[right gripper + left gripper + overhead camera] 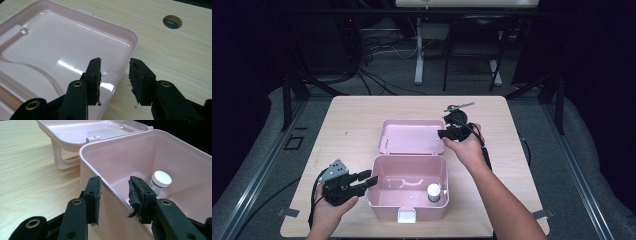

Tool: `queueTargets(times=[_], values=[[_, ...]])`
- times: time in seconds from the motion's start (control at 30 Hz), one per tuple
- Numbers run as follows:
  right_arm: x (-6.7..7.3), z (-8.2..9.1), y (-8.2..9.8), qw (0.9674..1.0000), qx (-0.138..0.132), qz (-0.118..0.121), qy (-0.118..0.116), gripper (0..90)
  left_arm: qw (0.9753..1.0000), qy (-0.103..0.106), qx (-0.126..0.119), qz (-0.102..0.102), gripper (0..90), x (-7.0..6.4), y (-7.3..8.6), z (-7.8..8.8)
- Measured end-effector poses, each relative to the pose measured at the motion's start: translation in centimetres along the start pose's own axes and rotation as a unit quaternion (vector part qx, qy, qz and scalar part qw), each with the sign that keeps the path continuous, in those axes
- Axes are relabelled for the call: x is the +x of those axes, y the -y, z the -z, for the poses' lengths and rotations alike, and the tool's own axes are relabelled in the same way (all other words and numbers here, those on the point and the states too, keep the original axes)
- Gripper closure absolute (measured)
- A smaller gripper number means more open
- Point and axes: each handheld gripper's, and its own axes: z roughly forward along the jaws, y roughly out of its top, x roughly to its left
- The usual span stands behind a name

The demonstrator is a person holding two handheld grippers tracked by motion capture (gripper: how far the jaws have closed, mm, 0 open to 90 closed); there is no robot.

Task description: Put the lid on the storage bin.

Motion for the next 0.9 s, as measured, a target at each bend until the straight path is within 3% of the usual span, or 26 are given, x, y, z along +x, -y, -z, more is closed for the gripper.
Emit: queueTargets(times=[0.9], values=[[-1.2, -2.9, -0.5, 0.9990, 0.016, -0.039, 0.017, 61.7, 1.0000, 0.001, -0.001, 0.000, 61.6, 0.0, 0.0, 0.0]])
